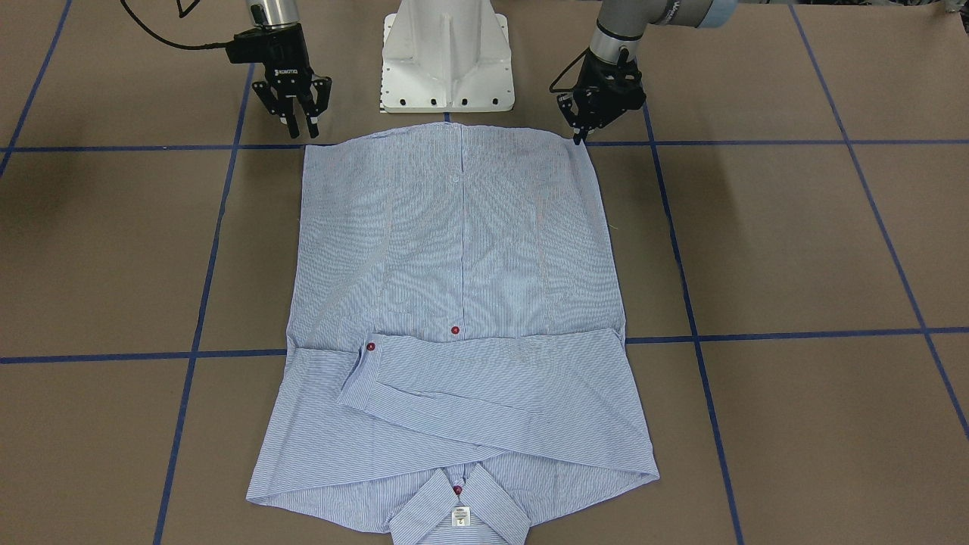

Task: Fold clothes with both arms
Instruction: 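Adjust both grippers at the hem corners and close on the fabric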

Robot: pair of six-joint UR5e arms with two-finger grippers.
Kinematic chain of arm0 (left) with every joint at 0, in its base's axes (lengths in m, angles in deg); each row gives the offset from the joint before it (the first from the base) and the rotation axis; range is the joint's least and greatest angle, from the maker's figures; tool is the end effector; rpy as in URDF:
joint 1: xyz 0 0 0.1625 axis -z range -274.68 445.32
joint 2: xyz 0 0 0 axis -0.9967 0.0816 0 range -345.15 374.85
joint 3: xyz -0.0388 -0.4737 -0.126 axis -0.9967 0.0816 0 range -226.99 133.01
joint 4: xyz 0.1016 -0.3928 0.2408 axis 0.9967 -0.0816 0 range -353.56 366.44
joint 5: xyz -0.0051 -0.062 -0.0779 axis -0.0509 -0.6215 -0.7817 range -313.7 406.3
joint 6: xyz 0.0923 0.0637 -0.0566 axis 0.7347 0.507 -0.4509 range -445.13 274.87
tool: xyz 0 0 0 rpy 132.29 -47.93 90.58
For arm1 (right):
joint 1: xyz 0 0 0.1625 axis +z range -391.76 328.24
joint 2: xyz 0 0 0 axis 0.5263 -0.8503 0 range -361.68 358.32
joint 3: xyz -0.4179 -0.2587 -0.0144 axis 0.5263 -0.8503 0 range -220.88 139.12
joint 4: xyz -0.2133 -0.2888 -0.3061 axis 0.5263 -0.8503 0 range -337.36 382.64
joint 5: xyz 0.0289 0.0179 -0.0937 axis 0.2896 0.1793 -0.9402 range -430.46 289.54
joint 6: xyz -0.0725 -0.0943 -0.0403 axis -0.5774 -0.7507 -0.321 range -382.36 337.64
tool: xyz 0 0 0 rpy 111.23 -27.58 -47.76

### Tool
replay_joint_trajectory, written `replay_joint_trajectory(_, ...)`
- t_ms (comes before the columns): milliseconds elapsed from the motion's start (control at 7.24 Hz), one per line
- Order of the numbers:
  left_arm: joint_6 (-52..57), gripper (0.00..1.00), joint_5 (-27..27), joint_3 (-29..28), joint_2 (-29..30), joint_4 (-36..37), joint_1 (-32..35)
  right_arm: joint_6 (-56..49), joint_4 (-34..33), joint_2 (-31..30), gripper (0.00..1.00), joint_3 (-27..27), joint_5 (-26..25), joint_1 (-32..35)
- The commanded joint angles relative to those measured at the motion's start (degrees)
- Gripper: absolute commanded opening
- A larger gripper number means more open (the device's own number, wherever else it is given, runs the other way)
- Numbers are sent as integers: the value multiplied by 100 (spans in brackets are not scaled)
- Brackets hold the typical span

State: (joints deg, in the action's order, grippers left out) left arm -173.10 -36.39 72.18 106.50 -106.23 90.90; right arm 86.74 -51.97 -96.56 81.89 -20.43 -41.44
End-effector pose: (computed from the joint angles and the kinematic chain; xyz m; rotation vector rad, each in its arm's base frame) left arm 0.5450 -0.2032 0.4161 0.1798 0.9228 -0.1169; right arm -0.5256 -0.1274 0.4424 0.4650 -0.8701 0.4140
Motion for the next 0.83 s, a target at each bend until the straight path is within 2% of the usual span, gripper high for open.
replay_joint_trajectory(0,-1,0,-19,1,2,-10,-4,-2,-1,23,44,-147,-72,-7)
replay_joint_trajectory(691,-1,0,-19,89,-7,-1,-4,-11,-1,32,43,-306,-134,-34)
